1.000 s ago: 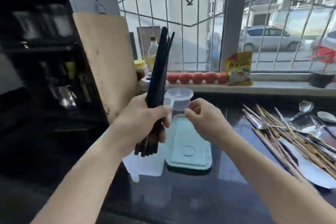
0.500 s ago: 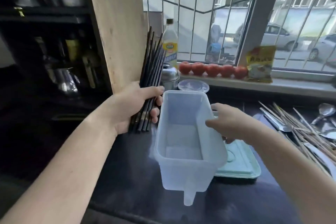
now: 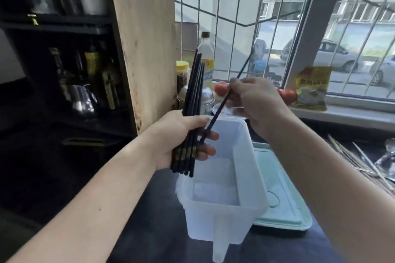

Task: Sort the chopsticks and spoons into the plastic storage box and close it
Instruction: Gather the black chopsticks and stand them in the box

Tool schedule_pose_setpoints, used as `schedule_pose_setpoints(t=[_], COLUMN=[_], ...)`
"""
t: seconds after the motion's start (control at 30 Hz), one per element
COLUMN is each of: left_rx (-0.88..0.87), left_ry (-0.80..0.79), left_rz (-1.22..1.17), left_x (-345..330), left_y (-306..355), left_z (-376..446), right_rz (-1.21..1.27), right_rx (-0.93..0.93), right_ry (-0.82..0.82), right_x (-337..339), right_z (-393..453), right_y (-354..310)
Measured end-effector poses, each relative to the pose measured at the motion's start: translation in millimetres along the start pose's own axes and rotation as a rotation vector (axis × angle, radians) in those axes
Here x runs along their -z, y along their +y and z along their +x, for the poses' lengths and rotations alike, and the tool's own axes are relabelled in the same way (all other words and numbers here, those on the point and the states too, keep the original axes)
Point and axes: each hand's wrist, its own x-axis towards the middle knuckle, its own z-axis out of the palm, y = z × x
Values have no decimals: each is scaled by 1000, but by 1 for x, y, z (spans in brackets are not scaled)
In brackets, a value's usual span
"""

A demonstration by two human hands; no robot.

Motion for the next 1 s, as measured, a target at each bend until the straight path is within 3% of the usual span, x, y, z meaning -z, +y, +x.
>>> schedule_pose_setpoints(t=[0.07,0.17,0.37,0.47,0.57,0.63,0.7,0.8,0.87,1.0], left_rx=[0,-3,-8,-19,-13,-36,-70,-103,-85,-68], left_ry=[151,323,245,231,243,245,237,209,169,103], left_rz=[137,195,153,164,157,140,132,126,125,89], left_x=[15,37,33,22,14,7,-1,-19,-29,-40], left_y=[-8,-18,-21,-23,-21,-15,-8,0,-5,-23], left_z=[-2,-1,-4,0,4,9,16,28,36,42], right_rz=[-203,-637,-1254,-1324,-1317,-1254,-981,-242,19,41], right_rx=[71,37,-296,-318,-281,-151,-31,-76,-112,-32], right_ry=[49,-133,-810,-888,-823,-678,-452,-201,-196,-180], right_x=[4,-4,-50,-59,-56,-46,-31,-13,-11,-18], right_z=[6,5,-12,-10,-4,6,17,21,16,9], right_y=[-2,11,58,83,80,68,53,40,46,72])
